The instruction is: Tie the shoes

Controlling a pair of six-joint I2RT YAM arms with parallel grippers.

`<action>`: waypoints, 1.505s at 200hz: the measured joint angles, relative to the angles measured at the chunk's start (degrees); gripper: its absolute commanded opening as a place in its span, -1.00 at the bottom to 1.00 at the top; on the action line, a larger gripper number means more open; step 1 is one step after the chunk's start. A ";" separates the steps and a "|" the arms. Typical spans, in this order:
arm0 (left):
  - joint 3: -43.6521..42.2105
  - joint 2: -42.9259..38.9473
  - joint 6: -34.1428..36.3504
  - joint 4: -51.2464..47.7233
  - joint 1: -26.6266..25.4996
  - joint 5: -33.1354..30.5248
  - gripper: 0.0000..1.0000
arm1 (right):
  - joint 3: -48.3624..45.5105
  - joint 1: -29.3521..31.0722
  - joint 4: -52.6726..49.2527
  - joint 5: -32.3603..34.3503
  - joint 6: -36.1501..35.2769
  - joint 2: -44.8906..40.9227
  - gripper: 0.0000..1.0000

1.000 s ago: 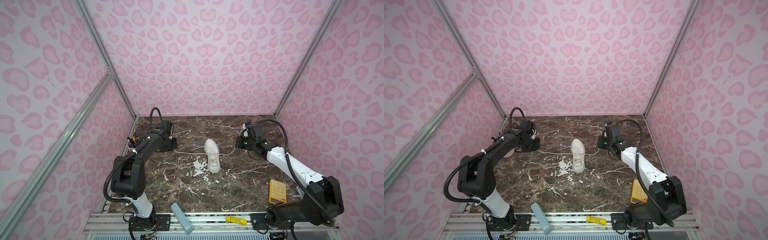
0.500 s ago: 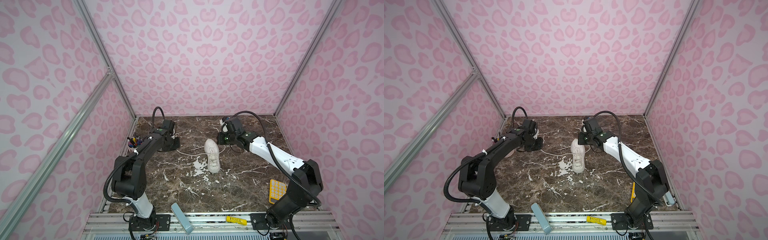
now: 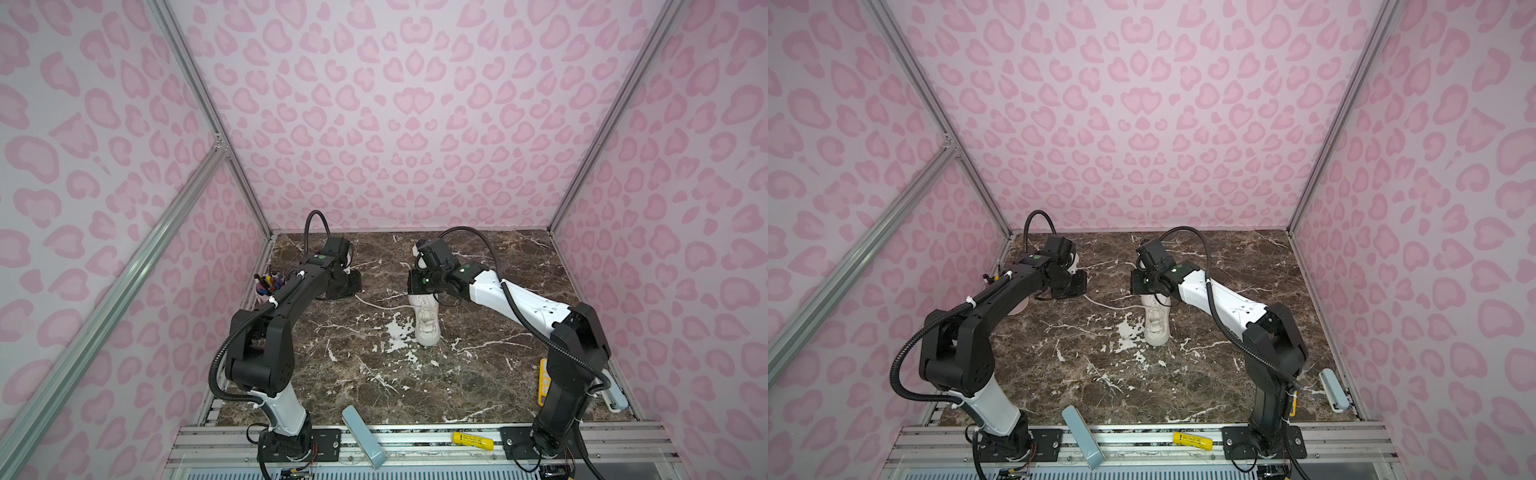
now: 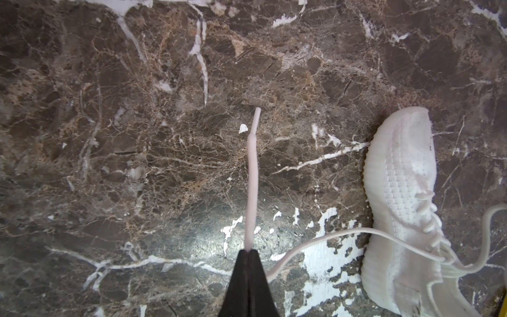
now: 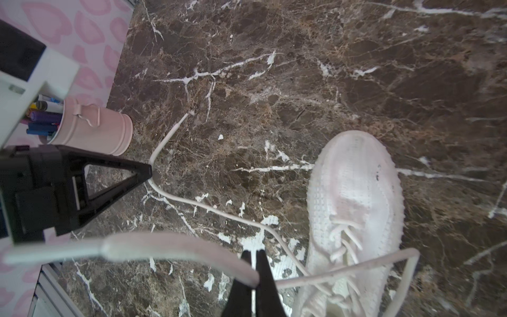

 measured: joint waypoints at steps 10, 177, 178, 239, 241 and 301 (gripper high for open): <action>-0.81 -0.13 -0.02 0.74 0.00 0.17 -0.93 | 0.44 0.11 0.96 0.04 0.63 1.05 -0.96; -4.15 -1.22 -0.46 1.44 -0.37 1.18 -0.93 | 3.34 -6.84 -2.16 -3.15 -2.03 7.06 -0.01; -4.15 -1.25 -0.46 1.44 -0.39 1.18 -0.93 | 3.26 -6.95 -2.21 -3.17 -2.08 7.04 -0.01; -1.60 -1.46 -0.42 1.07 -2.56 0.85 -0.93 | 2.82 -11.47 -9.73 -3.91 -7.72 7.91 -0.05; -1.57 -1.44 -0.42 1.07 -2.58 0.85 -0.93 | 2.91 -11.52 -10.08 -3.89 -7.89 8.02 -0.05; -1.55 -0.87 -0.42 -0.22 -3.06 -0.11 -0.93 | 2.25 -10.27 -17.18 -3.52 -11.72 7.74 -0.17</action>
